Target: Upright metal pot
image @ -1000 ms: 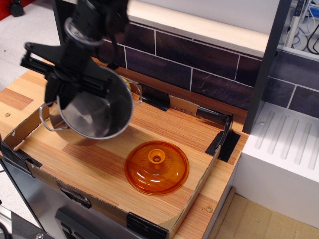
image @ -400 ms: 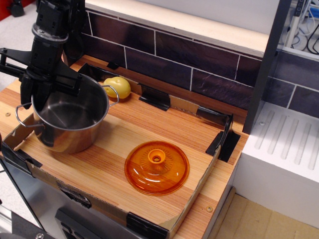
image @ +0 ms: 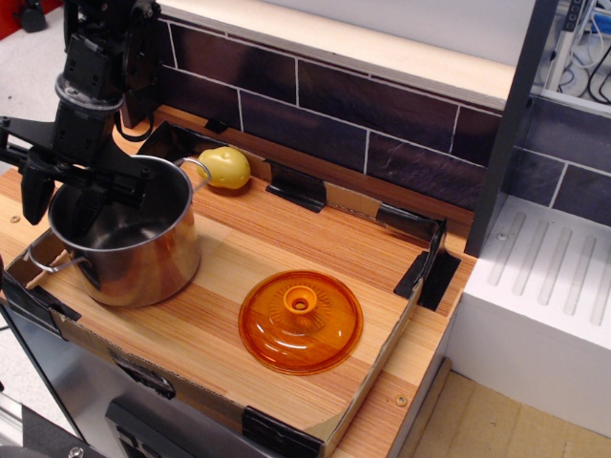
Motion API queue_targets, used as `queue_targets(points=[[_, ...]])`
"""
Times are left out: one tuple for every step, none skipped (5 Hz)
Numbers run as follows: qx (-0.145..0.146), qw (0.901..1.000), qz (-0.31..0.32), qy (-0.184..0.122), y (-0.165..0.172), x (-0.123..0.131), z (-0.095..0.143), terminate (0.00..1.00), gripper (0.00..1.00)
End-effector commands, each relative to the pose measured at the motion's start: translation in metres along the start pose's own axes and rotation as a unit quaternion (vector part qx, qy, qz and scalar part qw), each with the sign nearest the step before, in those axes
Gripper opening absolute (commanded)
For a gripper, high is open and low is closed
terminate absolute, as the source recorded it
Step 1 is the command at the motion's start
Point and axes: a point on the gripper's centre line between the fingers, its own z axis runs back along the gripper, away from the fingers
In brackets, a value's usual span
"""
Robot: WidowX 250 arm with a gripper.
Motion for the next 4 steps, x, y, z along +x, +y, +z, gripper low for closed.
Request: queue_targets(points=[[0.003, 0.9986, 0.01, -0.052, 0.013, 0.006, 0.024, 0.0, 1.0], [-0.027, 0.9967, 0.018, -0.074, 0.02, -0.001, 0.057, 0.0, 1.0], [-0.061, 0.9944, 0.024, -0.083, 0.026, -0.004, 0.091, 0.0, 1.0], [-0.089, 0.9929, 0.02, -0.077, 0.024, -0.008, 0.115, 0.0, 1.0]])
